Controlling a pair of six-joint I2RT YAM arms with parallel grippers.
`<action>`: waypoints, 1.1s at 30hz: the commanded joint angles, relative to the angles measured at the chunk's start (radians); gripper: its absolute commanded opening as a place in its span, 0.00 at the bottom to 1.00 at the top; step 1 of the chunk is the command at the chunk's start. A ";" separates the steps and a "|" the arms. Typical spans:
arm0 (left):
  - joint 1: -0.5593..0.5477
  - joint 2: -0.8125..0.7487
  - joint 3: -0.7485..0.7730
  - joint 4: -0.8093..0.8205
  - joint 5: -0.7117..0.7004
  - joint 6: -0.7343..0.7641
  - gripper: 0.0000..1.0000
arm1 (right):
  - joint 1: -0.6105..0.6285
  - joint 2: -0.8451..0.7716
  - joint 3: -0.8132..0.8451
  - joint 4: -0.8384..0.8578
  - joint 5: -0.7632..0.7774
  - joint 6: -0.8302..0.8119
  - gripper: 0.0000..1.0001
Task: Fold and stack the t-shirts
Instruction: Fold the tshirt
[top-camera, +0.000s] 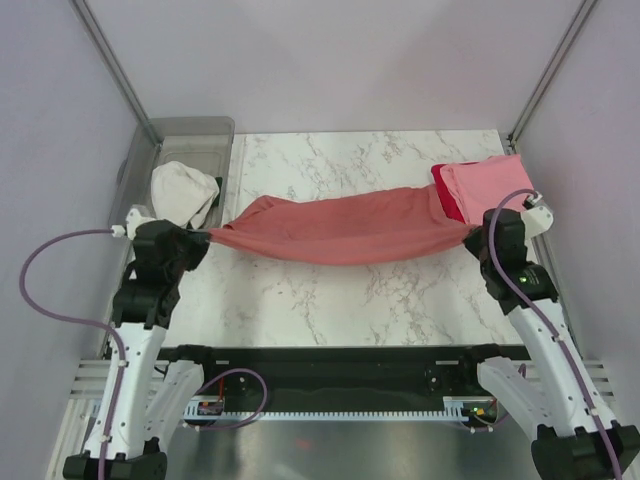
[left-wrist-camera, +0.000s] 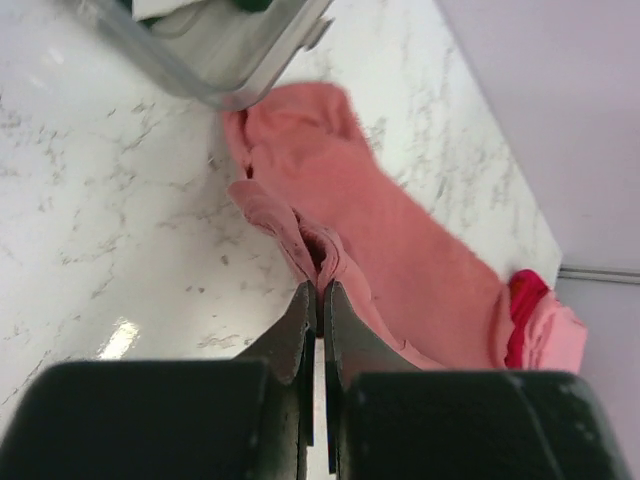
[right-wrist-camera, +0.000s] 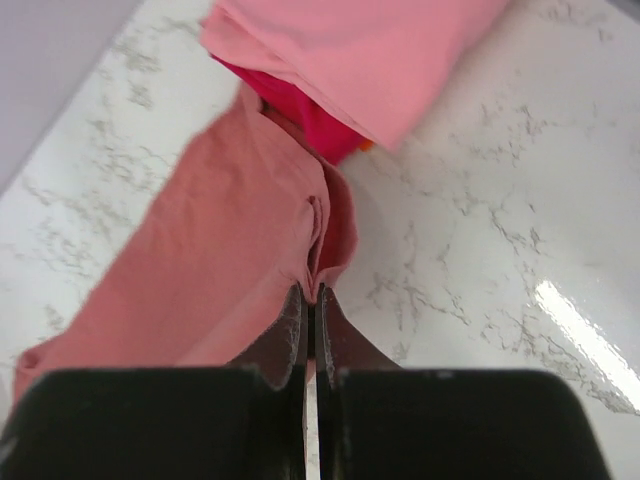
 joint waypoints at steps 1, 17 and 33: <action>0.006 -0.051 0.203 -0.093 -0.035 0.084 0.02 | -0.003 -0.077 0.160 -0.067 0.011 -0.070 0.00; 0.006 0.135 0.976 -0.285 -0.034 0.152 0.02 | -0.003 -0.022 0.798 -0.182 0.063 -0.166 0.00; 0.017 0.629 1.284 -0.104 0.053 0.115 0.02 | -0.012 0.474 1.147 -0.021 0.057 -0.149 0.00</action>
